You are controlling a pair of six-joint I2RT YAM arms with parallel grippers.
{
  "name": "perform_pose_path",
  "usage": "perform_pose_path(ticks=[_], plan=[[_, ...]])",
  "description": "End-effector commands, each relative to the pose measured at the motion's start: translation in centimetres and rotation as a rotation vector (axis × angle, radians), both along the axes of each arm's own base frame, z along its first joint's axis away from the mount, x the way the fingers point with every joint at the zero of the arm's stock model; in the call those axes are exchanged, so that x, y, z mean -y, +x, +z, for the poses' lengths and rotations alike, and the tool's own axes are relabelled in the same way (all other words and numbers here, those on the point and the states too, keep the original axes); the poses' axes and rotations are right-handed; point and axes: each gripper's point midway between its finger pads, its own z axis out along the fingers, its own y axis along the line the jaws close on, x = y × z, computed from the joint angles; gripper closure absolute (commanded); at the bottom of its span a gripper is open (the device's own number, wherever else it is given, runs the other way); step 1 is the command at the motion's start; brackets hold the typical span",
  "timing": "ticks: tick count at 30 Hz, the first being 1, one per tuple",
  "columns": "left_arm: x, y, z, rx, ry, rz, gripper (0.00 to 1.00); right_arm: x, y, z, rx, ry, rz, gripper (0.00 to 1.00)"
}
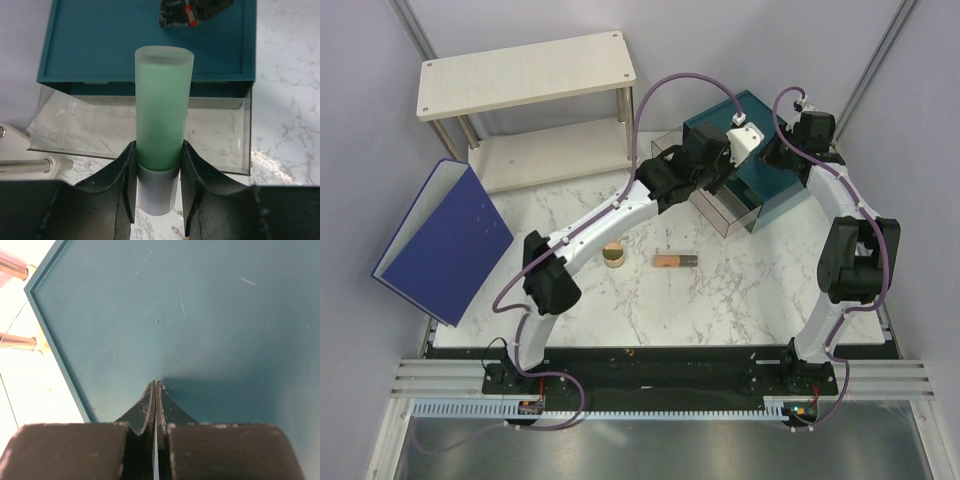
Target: Organize the makeup
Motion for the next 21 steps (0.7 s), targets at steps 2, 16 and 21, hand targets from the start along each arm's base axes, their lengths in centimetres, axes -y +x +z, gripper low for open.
perform_pose_path(ticks=[2, 16, 21], plan=[[1.6, 3.4, -2.3, 0.059, -0.029, 0.074, 0.98, -0.8, -2.0, -5.0, -0.164, 0.016, 0.018, 0.98], [2.1, 4.7, -5.2, 0.144, 0.030, 0.034, 0.93, -1.0, -2.1, -5.2, -0.170, 0.026, 0.025, 0.97], [2.3, 4.5, -5.9, 0.137, 0.044, 0.010, 0.78, -1.1, -2.0, -5.2, -0.168, 0.030, 0.027, 0.96]])
